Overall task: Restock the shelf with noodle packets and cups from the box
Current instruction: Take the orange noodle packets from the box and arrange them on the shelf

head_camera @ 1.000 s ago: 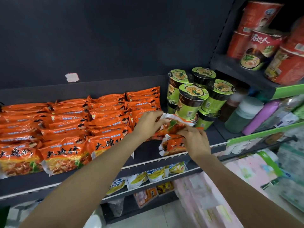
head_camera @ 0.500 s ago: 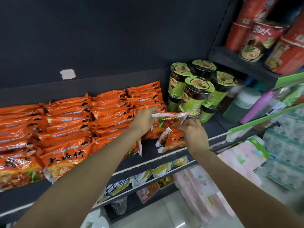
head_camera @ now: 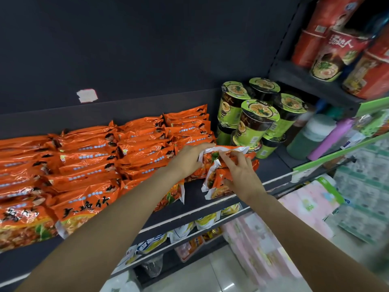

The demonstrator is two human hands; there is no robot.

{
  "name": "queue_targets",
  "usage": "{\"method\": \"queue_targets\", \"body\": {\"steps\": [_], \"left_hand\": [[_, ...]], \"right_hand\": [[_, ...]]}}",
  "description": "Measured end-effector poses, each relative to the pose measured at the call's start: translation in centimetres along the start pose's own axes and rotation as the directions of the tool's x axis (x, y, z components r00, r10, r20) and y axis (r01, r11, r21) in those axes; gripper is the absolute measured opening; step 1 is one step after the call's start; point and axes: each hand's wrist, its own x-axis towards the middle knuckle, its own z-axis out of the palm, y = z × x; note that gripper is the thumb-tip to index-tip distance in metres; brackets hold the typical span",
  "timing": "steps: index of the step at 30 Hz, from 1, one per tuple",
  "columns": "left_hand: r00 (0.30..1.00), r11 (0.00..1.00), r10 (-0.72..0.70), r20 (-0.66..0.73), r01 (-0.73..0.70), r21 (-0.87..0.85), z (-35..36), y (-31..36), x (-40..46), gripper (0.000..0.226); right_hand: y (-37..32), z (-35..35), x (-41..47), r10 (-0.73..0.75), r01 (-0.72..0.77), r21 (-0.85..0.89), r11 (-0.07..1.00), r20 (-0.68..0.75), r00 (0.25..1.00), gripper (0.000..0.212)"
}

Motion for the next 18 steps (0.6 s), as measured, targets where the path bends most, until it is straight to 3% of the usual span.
{"method": "queue_targets", "body": {"steps": [2,5,8,10,18], "left_hand": [[0.998,1.0,0.026,-0.053,-0.026,-0.006,0.2,-0.2,-0.1,0.064],[0.996,0.998,-0.067,-0.053,0.066,-0.018,0.0,-0.7,-0.2,0.061],[0.997,0.942,-0.082,0.007,0.075,0.327,-0.4,-1.3,-0.4,0.027],[0.997,0.909,-0.076,0.001,0.069,0.412,-0.4,-1.4,-0.6,0.015],[1.0,0.99,0.015,-0.013,-0.013,0.141,-0.4,-1.7,-1.1,0.007]], "right_hand": [[-0.3,0.0,0.3,0.013,-0.013,-0.001,1.0,-0.028,1.0,0.075],[-0.7,-0.2,0.9,0.014,-0.014,-0.001,1.0,-0.051,0.999,0.071],[-0.9,-0.1,1.6,-0.002,0.002,-0.049,0.999,0.003,1.0,0.069],[-1.1,0.1,1.8,0.017,-0.016,-0.058,0.998,0.027,0.999,0.069],[-0.9,-1.2,1.5,0.041,-0.049,0.138,0.989,0.054,0.998,0.077]]}}
